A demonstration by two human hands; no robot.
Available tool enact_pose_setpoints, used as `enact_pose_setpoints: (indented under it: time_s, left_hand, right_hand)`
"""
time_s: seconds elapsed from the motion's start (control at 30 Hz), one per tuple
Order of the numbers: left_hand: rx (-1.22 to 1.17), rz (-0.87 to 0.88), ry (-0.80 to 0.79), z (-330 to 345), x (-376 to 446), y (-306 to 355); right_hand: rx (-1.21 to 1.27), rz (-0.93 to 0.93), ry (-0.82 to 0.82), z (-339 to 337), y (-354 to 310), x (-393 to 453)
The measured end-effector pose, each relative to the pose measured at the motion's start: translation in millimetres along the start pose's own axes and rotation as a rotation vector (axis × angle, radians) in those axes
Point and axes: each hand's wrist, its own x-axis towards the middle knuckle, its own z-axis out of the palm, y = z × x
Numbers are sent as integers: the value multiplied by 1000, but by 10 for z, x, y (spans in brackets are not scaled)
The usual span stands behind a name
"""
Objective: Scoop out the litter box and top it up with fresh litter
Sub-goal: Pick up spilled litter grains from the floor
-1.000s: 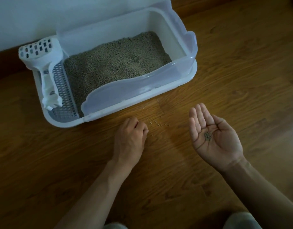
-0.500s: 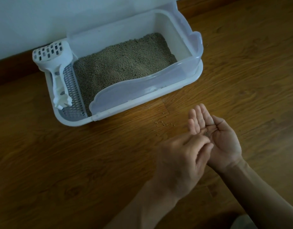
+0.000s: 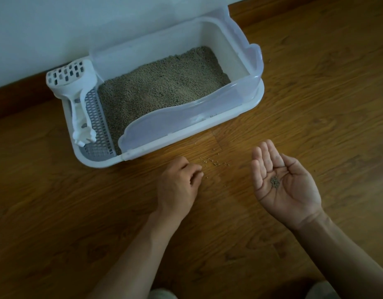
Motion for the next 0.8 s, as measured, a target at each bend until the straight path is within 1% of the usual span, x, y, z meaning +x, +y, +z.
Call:
enact_pose_setpoints:
  time_s: [0.13,0.23,0.27,0.33,0.4,0.47,0.53,0.57,0.63,0.7,0.73,0.8]
  left_hand:
    - [38,67,-31,44,45,-1]
    - [58,61,-18,35,75,62]
    - [10,43,16,18,70,127]
    - [-147,50,114,-38,29,343]
    - [-265,136,186,-96,-32,657]
    - [-313,229,207,-110,-77,947]
    - [-343,275,210,-79,-78,1129]
    - [-368,283,218,-60,-75,1166]
    - [-432,263,252,-14,-91,1111]
    - [-451,181,268,22,-115,925]
    - [-408,129,255,43,-128,796]
    - [-207,64,215,81,-153,513]
  right_hand:
    - [13,1,11,-76,-66,-7]
    - [-39,-58,79,-143,-92,-11]
    - [-50,-70,87,-136,-91,-4]
    - [44,-87,82,-96,-72,21]
    - [135,-135,130,-100,-68,40]
    - [164,-90,95,-105,-49,70]
    - [51,-47,124,-78,-39,72]
    - [13,-34,114,-75,-59,62]
    - [24,-18,33,-94,-65,63]
    - [24,-37,-2,-96,-84,68]
    - [16,-47,5,-88,-98,63]
    - [12,-39,35,-95,-104,48]
